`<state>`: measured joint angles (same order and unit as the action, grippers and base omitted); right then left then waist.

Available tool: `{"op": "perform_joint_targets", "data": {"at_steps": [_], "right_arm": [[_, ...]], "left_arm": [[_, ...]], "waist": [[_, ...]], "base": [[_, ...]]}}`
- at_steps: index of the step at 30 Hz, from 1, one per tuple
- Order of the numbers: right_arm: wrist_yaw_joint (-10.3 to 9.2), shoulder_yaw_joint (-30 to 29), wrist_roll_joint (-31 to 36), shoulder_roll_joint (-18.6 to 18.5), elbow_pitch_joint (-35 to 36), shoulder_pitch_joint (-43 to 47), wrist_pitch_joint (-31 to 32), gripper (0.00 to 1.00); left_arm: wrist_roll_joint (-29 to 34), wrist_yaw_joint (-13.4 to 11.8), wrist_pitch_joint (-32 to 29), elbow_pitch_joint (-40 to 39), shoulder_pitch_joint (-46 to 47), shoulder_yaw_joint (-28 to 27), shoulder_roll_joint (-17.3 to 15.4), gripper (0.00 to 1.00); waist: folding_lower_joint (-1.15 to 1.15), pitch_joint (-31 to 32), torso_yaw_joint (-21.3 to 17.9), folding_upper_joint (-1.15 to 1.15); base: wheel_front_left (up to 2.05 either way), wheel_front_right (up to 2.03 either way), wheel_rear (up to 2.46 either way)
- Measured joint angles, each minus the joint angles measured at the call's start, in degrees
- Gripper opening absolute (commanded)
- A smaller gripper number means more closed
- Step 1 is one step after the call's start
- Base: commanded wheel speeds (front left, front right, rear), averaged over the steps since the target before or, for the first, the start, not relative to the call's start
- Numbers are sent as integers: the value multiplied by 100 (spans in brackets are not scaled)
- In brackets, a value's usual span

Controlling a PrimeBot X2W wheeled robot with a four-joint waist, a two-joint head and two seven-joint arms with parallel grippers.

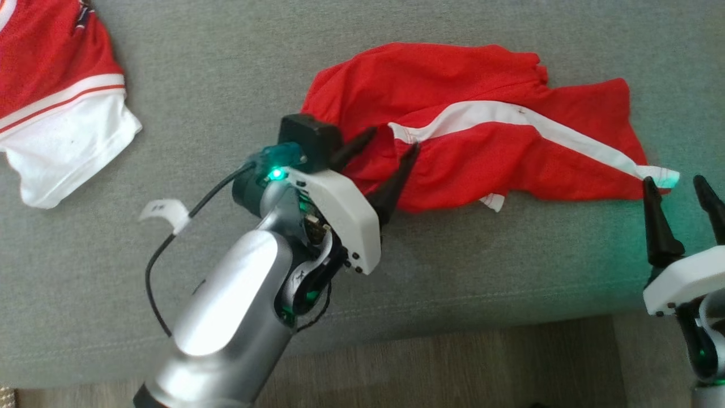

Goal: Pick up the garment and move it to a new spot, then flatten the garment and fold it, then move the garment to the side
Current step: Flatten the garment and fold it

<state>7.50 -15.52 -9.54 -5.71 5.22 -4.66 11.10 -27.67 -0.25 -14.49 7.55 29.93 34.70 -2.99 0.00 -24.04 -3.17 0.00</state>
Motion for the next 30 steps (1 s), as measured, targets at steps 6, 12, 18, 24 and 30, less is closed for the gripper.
{"op": "perform_joint_targets", "data": {"at_steps": [6, 12, 18, 24, 30], "right_arm": [[0, -24, 18, 44, -88, -19, -42, 100], [0, -21, 47, 82, -183, -58, -126, 100], [0, -14, 99, 109, -272, -59, -183, 100], [0, -22, 123, 131, -309, -67, -261, 100], [0, -27, 151, 155, -332, -73, -264, 100]], "left_arm": [[-114, 14, -581, 38, 4, 143, -70, 100], [-105, -69, -592, 136, 133, 122, -115, 100], [-98, -85, -482, 203, 266, 60, -123, 100], [-65, -86, -424, 339, 364, 49, -122, 39], [-74, -78, -305, 445, 383, 22, -120, 0]], "waist": [[0, -3, -132, 0], [0, -22, -228, 0], [0, -60, -287, 0], [0, -101, -338, 0], [0, -118, -361, 0]], "base": [[0, 0, 0], [0, 0, 0], [0, 0, 0], [0, 0, 0], [0, 0, 0]]}}
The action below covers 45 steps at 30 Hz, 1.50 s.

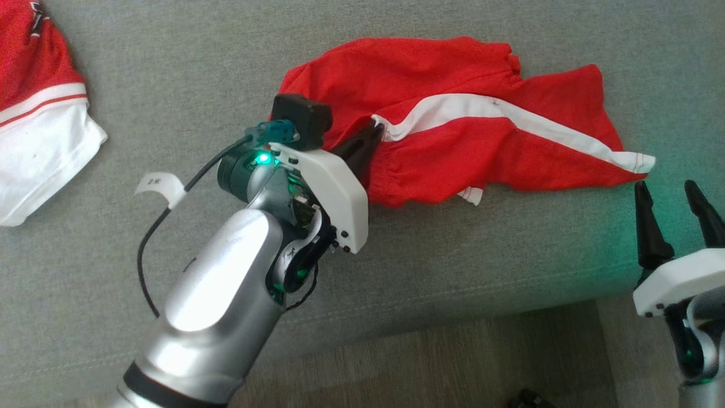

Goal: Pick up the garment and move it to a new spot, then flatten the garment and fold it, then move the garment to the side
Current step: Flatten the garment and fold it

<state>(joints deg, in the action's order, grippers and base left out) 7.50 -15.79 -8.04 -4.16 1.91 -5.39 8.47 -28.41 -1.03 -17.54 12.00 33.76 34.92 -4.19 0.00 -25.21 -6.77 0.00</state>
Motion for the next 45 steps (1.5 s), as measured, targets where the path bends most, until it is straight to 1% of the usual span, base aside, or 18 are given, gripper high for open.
{"op": "perform_joint_targets", "data": {"at_steps": [2, 5, 8, 10, 16, 19, 20, 23, 26, 29, 33, 37, 45], "right_arm": [[0, 0, 0, 11, 1, -7, 0, 100], [0, 2, -10, 19, 1, -25, -47, 100], [0, 10, -179, 26, 2, -38, -49, 100], [0, -10, -323, 26, 7, -29, -46, 100], [0, -115, -886, 26, 75, 114, 22, 100], [0, -114, -1155, 22, 5, 130, 132, 100], [0, -88, -1236, 13, -45, 131, 204, 100], [0, -25, -1335, 2, -122, 138, 308, 100], [0, 22, -1488, 3, -48, 219, 320, 100], [0, 111, -1622, 22, 102, 547, 392, 100], [0, 186, -2013, 66, 301, 1023, 521, 100], [0, 322, -2230, 120, 461, 1182, 627, 100], [0, 427, -2218, 165, 386, 1124, 505, 100]], "left_arm": [[-1, 10, 8, 46, 34, 0, -1, 0], [-57, 74, 233, -37, 40, -16, -7, 0], [-178, 108, 481, -437, -121, -71, -56, 0], [-294, 100, 608, -795, -452, -134, -138, 0], [-450, -159, 705, -1804, -1856, -339, -683, 0], [-452, -296, 706, -2121, -2147, -438, -809, 0], [-453, -303, 706, -2192, -2167, -434, -814, 0], [-452, -308, 705, -2287, -2164, -430, -817, 0], [-452, -308, 705, -2285, -2158, -420, -815, 0], [-450, -307, 714, -2278, -2129, -421, -815, 0], [-449, -305, 793, -2205, -2093, -425, -817, 0], [-447, -308, 859, -2180, -2075, -434, -836, 0], [-425, -308, 864, -2168, -2073, -412, -855, 0]], "waist": [[0, -5, -2, 0], [0, -3, 6, 0], [0, 37, 18, 0], [0, 76, 35, 0], [0, 167, 116, 0], [0, 183, 168, 0], [0, 181, 196, 0], [0, 155, 283, 0], [0, 102, 344, 0], [0, 51, 370, 0], [0, 26, 356, 0], [0, 16, 279, 0], [0, 11, 256, 0]], "base": [[0, 0, 0], [0, 0, 0], [0, 0, 0], [0, 0, 0], [0, 0, 0], [0, 0, 0], [0, 0, 0], [0, 0, 0], [0, 0, 0], [0, 0, 0], [0, 0, 0], [0, 0, 0], [0, 0, 0]]}}
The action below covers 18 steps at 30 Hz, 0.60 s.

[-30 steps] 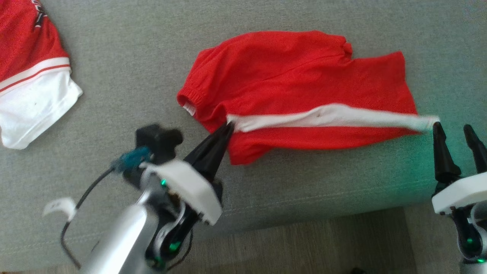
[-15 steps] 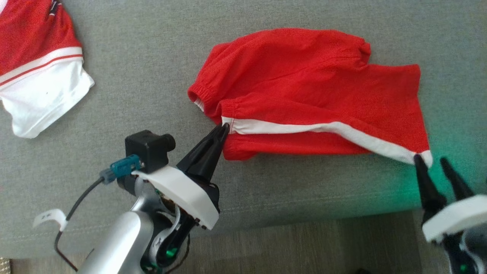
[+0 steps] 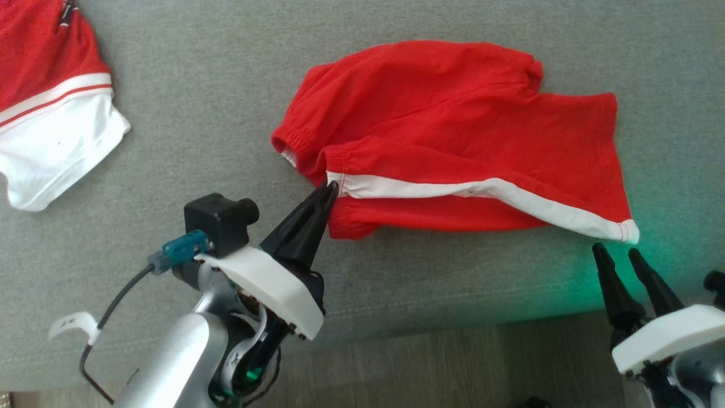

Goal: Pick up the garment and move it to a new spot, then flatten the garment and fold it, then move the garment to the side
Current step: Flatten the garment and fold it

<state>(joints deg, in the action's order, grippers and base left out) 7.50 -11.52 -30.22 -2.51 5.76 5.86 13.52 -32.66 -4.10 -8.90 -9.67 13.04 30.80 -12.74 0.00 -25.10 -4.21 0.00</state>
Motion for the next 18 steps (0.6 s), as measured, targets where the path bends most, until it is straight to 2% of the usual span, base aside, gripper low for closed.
{"op": "perform_joint_targets", "data": {"at_steps": [9, 10, 11, 12, 13, 14, 15, 18], "right_arm": [[0, -167, 203, -5, -181, -287, -137, 100], [0, -168, 203, -5, -188, -287, -142, 88], [0, -171, 205, -7, -205, -287, -142, 88], [0, -172, 209, -10, -214, -287, -142, 70], [0, -170, 210, -19, -215, -287, -143, 42], [0, -168, 210, -25, -214, -286, -145, 8], [0, -164, 213, -38, -209, -286, -146, 0], [0, -192, 210, -77, -43, -284, -225, 0]], "left_arm": [[33, -23, -4, 7, 1, 34, -26, 0], [33, -26, 0, 8, 1, 41, -26, 0], [33, -26, 1, 8, 1, 45, -26, 0], [33, -26, 1, 8, 1, 49, -26, 0], [33, -26, 2, 9, 1, 51, -26, 0], [33, -26, 2, 13, 1, 51, -26, 0], [33, -26, 14, 21, 1, 51, -26, 0], [32, -38, 129, 68, 0, 43, -25, 0]], "waist": [[0, -3, 147, 0], [0, -1, 164, 0], [0, 2, 179, 0], [0, 6, 193, 0], [0, 10, 202, 0], [0, 16, 208, 0], [0, 20, 212, 0], [0, 89, 205, 0]], "base": [[0, 0, 0], [0, 0, 0], [0, 0, 0], [0, 0, 0], [0, 0, 0], [0, 0, 0], [0, 0, 0], [0, 0, 0]]}}
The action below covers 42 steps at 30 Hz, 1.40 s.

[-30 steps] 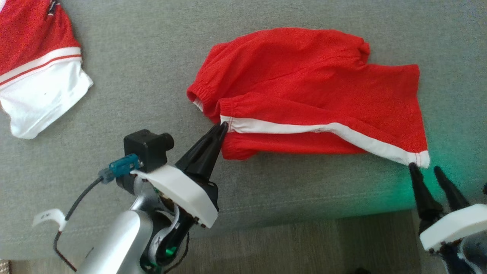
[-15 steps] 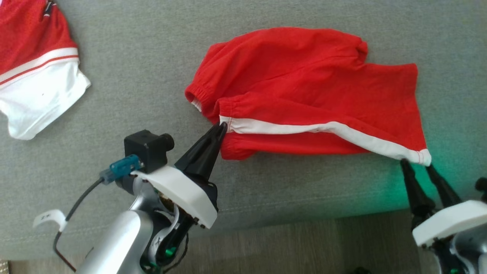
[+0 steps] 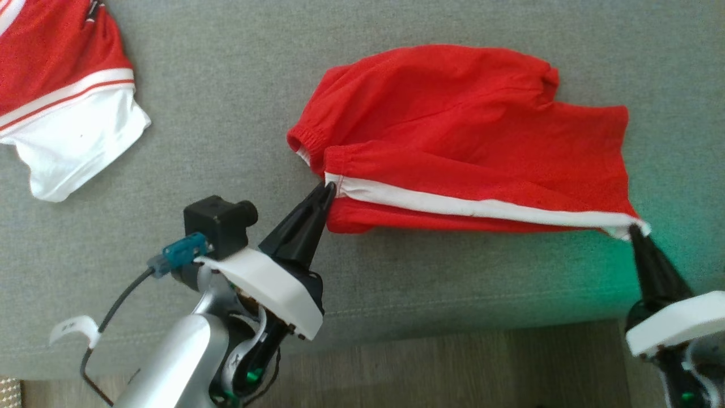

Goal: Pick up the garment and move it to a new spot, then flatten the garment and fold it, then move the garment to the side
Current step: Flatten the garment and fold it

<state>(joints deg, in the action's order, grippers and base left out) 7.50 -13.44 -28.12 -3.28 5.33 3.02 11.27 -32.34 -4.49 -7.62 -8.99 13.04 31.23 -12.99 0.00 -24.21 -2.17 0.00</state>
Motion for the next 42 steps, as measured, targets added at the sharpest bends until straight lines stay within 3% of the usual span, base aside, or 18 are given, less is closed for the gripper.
{"op": "perform_joint_targets", "data": {"at_steps": [4, 9, 14, 20, 24, 30, 33, 36, 39, 42], "right_arm": [[0, -133, -21, -64, 330, -5, -97, 0], [0, -260, -191, -290, 1051, -402, -8, 0], [0, -328, -34, -645, 1243, -2091, 365, 0], [0, -26, 271, -836, 107, -4601, 695, 0], [0, -1, 499, -791, -932, -6145, 445, 0], [0, -116, 902, -792, -2018, -7561, -501, 0], [0, -3, 899, -854, -2145, -7691, -754, 0], [0, 203, 894, -1000, -1978, -7391, -842, 0], [0, 403, 786, -1138, -1480, -6396, -662, 0], [0, 327, 691, -1162, -953, -4851, -379, 0]], "left_arm": [[-20, 51, 137, -33, 4, -49, 1, 0], [-367, 331, 121, -366, 339, -282, -55, 0], [-751, 655, -505, -433, 1721, -624, -242, 0], [-992, 907, -984, 676, 3973, -801, -138, 0], [-479, 1063, -391, 1834, 5421, -769, 51, 0], [310, 1161, 1352, 3278, 6795, -390, 250, 0], [528, 1162, 2024, 3721, 7047, -26, 237, 0], [505, 1162, 2219, 3684, 6939, 600, 96, 0], [265, 1166, 2235, 3181, 6299, 1235, -163, 0], [151, 1200, 2234, 2696, 5206, 1678, -517, 0]], "waist": [[0, 116, -20, 0], [0, 386, -75, 0], [0, 573, -200, 0], [0, 370, -332, 0], [-1, 69, -417, 0], [-2, -307, -610, 0], [-1, -366, -687, 0], [-1, -321, -688, 0], [0, -228, -663, 0], [0, -138, -621, 0]], "base": [[0, 0, 0], [0, 0, 0], [0, 0, 0], [0, 0, 0], [0, 0, 0], [0, 0, 0], [0, 0, 0], [0, 0, 0], [0, 0, 0], [0, 0, 0]]}}
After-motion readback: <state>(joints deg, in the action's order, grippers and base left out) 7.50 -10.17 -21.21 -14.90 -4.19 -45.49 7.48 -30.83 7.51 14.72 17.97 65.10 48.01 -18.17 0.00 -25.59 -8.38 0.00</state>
